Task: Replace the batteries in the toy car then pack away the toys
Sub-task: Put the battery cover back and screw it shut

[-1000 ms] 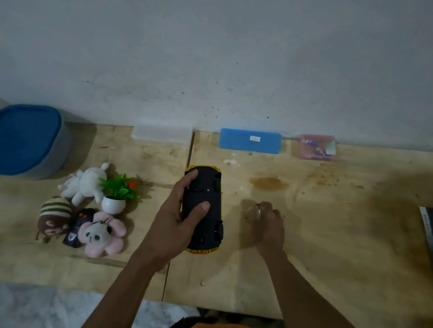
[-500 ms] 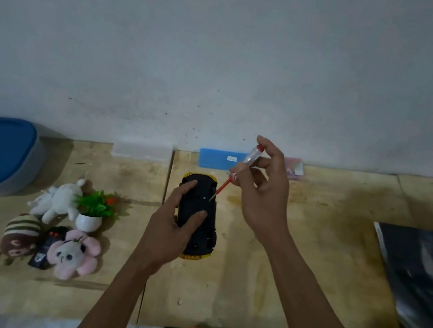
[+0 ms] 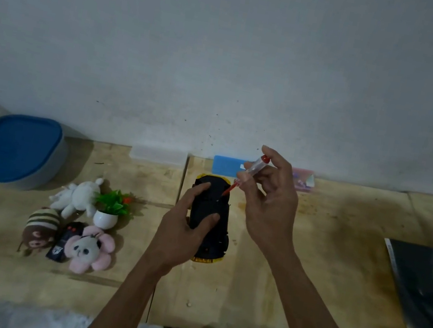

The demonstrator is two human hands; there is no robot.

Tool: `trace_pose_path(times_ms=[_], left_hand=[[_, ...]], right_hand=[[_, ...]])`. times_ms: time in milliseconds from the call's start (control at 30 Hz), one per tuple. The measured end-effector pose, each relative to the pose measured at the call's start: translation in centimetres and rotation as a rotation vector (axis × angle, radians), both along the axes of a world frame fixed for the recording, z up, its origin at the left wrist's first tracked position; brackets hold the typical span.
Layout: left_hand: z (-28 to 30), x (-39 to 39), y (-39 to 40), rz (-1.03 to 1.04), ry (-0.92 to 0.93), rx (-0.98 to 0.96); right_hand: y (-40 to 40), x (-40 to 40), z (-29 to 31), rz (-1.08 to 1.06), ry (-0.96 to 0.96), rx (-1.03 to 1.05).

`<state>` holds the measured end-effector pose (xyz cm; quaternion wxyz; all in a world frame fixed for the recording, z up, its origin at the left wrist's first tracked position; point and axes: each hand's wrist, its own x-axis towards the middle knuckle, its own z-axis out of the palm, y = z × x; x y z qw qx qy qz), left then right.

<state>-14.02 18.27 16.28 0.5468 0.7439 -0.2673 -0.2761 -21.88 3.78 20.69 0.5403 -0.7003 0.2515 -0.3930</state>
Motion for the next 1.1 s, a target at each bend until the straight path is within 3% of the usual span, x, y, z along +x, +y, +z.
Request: trace_pose_path(times_ms=[900, 1100], left_hand=[[0.44, 0.10, -0.05, -0.005, 0.048, -0.017], [0.61, 0.11, 0.07, -0.002, 0.059, -0.028]], right_hand=[[0.20, 0.25, 0.66, 0.010, 0.031, -0.135], [-0.15, 0.27, 0.75, -0.011, 0.015, -0.055]])
